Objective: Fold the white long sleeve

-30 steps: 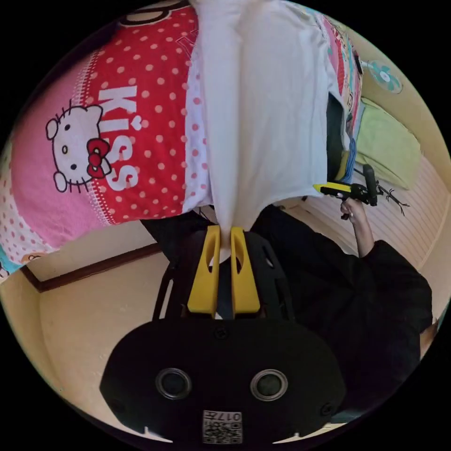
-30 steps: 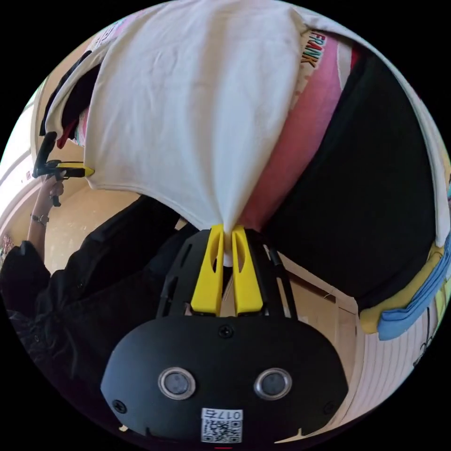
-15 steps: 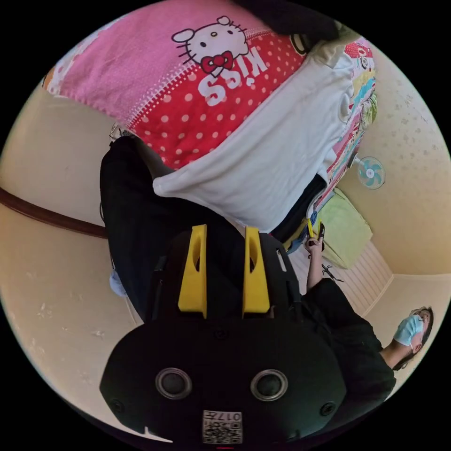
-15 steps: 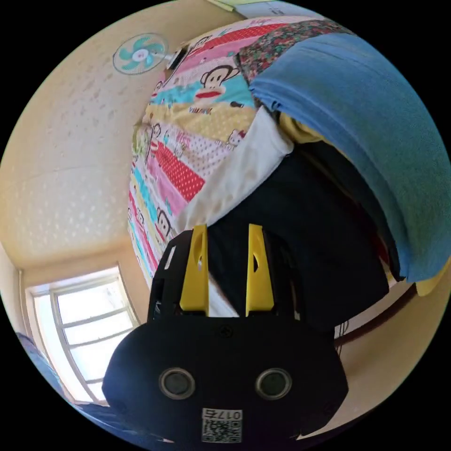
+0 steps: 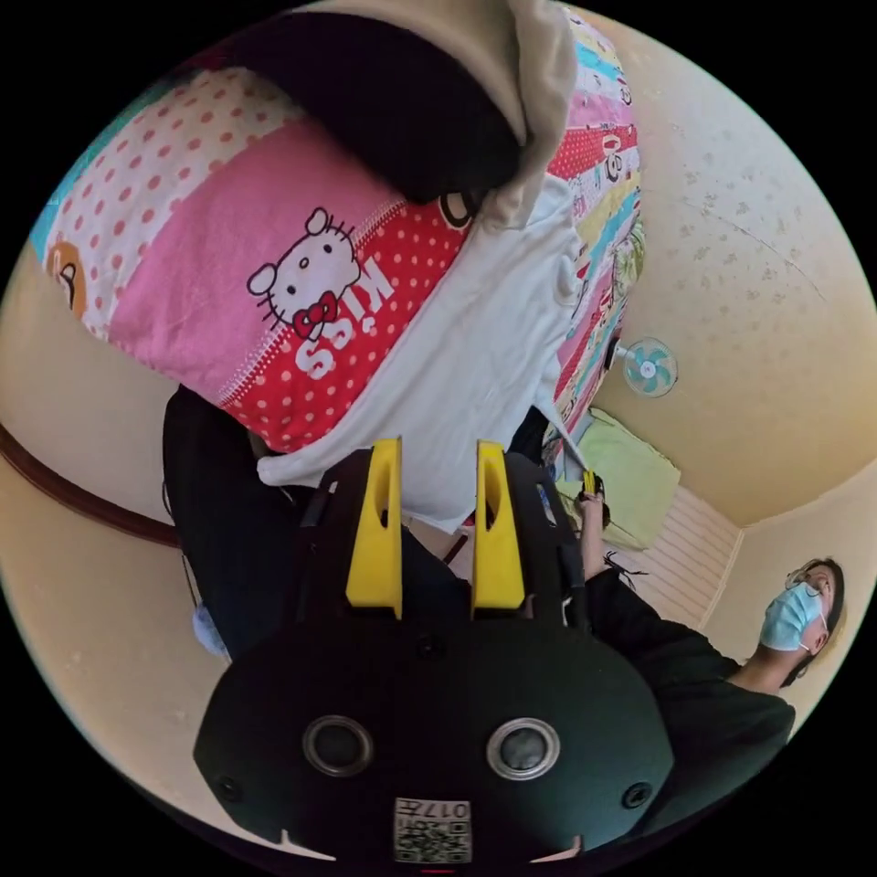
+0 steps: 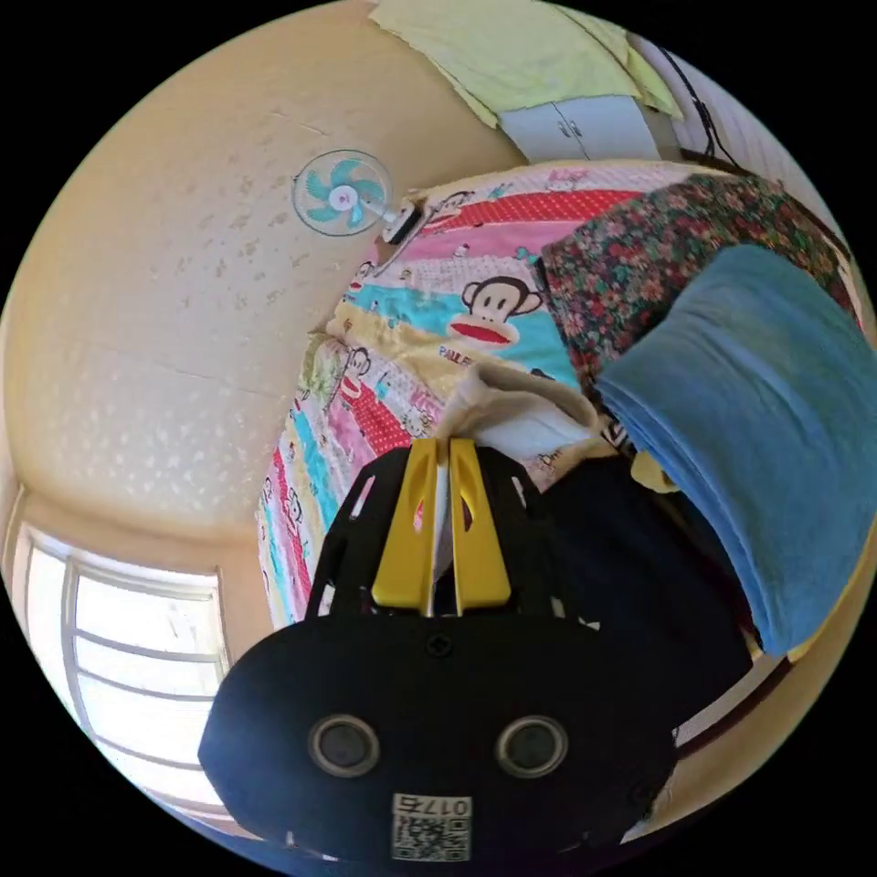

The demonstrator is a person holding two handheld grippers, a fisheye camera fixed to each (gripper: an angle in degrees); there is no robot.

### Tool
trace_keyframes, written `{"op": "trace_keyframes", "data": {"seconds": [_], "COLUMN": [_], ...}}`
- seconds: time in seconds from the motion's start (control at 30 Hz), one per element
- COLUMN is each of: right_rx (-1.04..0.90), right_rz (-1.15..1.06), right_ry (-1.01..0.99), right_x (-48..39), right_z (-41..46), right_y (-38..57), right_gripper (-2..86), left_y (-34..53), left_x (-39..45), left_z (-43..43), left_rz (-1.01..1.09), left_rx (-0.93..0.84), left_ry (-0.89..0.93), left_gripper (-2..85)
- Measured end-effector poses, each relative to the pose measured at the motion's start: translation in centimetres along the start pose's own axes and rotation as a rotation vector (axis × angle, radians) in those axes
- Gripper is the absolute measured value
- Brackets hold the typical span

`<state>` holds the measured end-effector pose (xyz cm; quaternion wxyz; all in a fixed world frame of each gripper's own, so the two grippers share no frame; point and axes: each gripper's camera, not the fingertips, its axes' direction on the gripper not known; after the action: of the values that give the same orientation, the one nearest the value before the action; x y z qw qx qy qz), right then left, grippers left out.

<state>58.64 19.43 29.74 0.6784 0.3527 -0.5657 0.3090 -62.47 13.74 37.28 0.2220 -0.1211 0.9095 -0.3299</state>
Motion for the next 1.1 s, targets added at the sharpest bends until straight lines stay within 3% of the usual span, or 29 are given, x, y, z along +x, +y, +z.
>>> {"op": "trace_keyframes", "data": {"seconds": [0.13,0.27,0.37,0.43,0.5,0.67,0.8,0.9,1.03,1.1], "right_rx": [-0.084,-0.312,-0.646,-1.025,-1.197,-1.15,-1.075,-0.906,-0.705,-0.705], "right_rz": [-0.432,-0.64,-0.728,-0.732,-0.748,-0.649,-0.512,-0.499,-0.566,-0.616], "right_ry": [-0.297,-0.491,-0.411,-0.214,-0.045,-0.068,-0.076,-0.062,-0.029,-0.052], "right_x": [-13.1,-19.9,-20.6,-17.6,-15.1,-11.6,-7.8,-7.7,-9.8,-10.2], "right_z": [3.3,10.9,21.1,29.3,31.5,26.2,22.0,19.5,20.4,23.2], "right_y": [7.4,18.3,30.0,39.8,45.2,48.2,47.0,44.2,41.0,41.2], "right_gripper": [3.5,3.7,4.0,3.9,3.6,3.1,3.3,3.8,6.7,9.3], "left_y": [0.3,0.4,0.0,-0.8,-1.6,-4.9,-5.1,-3.0,1.1,2.5], "left_x": [2.2,2.6,2.1,1.1,-0.6,-6.8,-9.9,-8.8,-4.1,-2.0], "left_z": [-5.1,-9.9,-12.9,-14.4,-15.6,-15.6,-13.0,-12.3,-12.4,-12.4], "left_rz": [0.045,0.078,0.077,0.042,-0.03,-0.292,-0.484,-0.327,-0.03,0.097], "left_rx": [0.248,0.493,0.616,0.674,0.74,0.818,0.761,0.752,0.697,0.704], "left_ry": [-0.033,0.138,0.248,0.294,0.338,0.529,0.6,0.604,0.455,0.352], "left_gripper": [13.3,13.5,13.7,14.8,16.7,16.6,4.7,3.8,3.7,3.6]}}
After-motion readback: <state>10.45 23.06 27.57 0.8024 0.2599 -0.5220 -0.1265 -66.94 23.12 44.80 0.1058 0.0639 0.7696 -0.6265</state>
